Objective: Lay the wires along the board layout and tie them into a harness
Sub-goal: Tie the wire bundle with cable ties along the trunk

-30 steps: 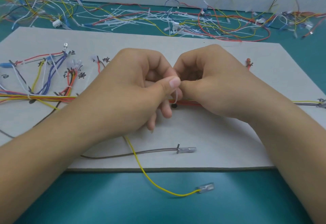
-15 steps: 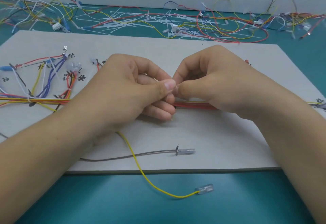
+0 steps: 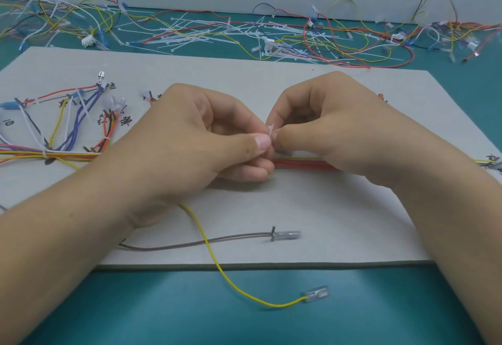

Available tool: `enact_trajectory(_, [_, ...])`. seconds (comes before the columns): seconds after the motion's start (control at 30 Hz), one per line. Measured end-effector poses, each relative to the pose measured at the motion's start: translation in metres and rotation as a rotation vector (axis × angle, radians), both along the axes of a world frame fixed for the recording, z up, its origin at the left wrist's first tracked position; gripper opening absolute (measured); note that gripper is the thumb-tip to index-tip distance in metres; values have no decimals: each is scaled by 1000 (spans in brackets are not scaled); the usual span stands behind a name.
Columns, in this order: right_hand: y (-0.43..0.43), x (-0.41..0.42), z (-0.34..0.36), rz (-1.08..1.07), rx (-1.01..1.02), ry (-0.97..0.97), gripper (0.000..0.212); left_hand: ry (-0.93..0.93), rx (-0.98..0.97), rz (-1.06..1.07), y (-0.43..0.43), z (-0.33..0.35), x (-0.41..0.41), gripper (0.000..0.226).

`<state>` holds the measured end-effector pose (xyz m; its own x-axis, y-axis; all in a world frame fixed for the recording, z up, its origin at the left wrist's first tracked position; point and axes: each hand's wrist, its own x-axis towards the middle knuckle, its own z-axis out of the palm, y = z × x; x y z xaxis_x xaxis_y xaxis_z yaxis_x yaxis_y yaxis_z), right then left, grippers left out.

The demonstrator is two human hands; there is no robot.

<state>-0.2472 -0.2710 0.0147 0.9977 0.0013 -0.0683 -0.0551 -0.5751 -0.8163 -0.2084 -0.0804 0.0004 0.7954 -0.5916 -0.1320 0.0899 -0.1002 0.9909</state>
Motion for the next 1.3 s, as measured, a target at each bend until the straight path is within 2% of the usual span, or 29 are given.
enact_trajectory(0.13, [-2,-1,2,29,19,9,7,-17,44,40,-1,1,-1,2])
enact_trajectory(0.87, [-6,-4,5,111,29,-6,5,-55,74,45,-2,3,-2,6])
enact_trajectory(1.3, [-7,-5,6,154,-86,-33,12,-38,74,37,-3,2,-1,3])
